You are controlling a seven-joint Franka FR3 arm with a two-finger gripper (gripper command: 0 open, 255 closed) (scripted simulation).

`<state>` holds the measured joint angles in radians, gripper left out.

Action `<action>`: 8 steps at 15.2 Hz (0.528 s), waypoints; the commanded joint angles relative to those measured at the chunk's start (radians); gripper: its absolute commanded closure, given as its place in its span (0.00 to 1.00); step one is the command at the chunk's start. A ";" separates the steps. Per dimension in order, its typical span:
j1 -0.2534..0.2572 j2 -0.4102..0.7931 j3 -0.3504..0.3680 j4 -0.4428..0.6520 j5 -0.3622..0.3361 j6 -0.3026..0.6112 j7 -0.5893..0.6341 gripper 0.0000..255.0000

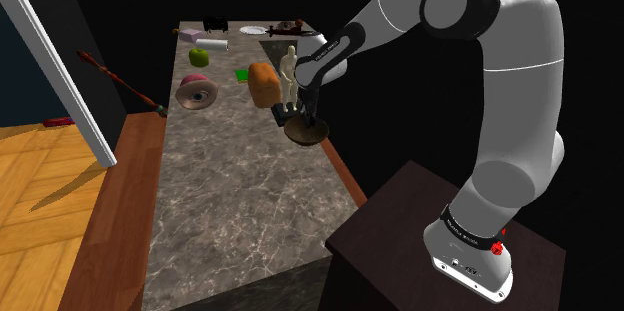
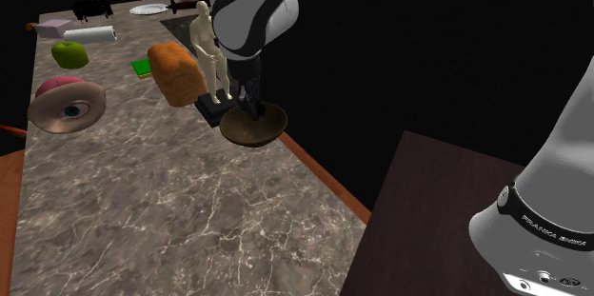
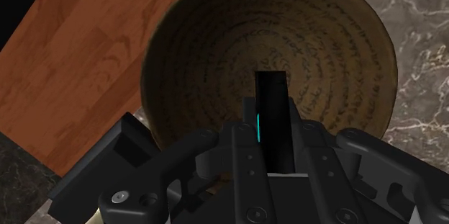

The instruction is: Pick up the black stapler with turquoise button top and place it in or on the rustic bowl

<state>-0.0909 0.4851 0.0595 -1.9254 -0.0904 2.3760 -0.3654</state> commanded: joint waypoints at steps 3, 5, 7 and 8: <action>0.000 0.001 0.000 0.000 0.000 0.001 0.000 1.00; 0.000 0.001 0.000 0.000 0.000 0.001 0.000 0.00; 0.000 0.001 0.000 0.000 0.000 0.001 0.000 0.00; 0.000 0.001 0.000 0.000 0.000 0.001 0.000 0.00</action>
<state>-0.0909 0.4864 0.0595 -1.9249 -0.0906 2.3770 -0.3654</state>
